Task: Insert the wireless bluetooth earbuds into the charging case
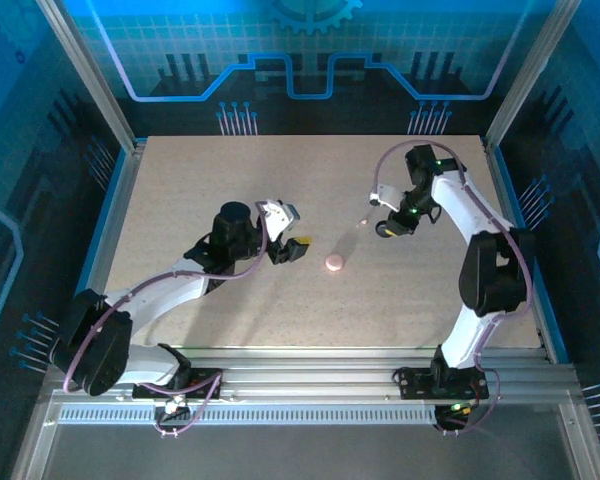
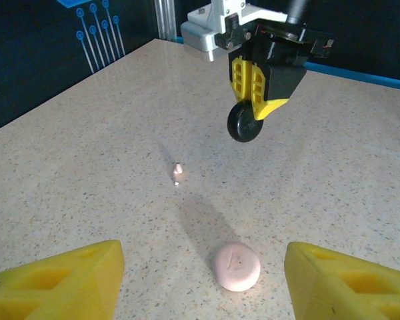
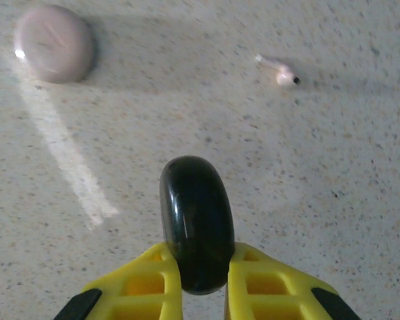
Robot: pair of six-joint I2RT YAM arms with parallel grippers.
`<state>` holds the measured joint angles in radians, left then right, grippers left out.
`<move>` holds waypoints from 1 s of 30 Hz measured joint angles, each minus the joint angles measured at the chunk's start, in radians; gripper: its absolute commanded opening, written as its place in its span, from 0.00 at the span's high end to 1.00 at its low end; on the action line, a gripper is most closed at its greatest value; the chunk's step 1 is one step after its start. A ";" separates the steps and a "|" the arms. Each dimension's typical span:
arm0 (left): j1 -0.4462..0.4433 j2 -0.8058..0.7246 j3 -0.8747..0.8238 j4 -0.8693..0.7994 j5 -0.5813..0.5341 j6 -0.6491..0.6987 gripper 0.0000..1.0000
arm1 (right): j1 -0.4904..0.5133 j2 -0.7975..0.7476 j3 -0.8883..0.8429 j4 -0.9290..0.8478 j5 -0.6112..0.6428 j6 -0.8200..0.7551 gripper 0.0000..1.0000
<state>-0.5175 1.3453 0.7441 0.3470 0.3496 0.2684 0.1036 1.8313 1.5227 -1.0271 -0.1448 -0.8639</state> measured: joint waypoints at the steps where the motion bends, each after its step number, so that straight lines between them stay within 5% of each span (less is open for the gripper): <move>1: 0.000 0.005 0.007 -0.006 -0.005 0.000 0.35 | -0.011 0.024 0.017 -0.005 0.003 0.001 0.85; 30: -0.025 0.081 0.087 -0.081 -0.100 0.000 0.36 | -0.182 0.442 0.422 -0.276 0.073 0.010 0.76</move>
<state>-0.5423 1.4261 0.8314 0.2661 0.2497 0.2687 -0.0780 2.2730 1.9446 -1.3029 -0.0719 -0.8543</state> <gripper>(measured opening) 0.635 0.235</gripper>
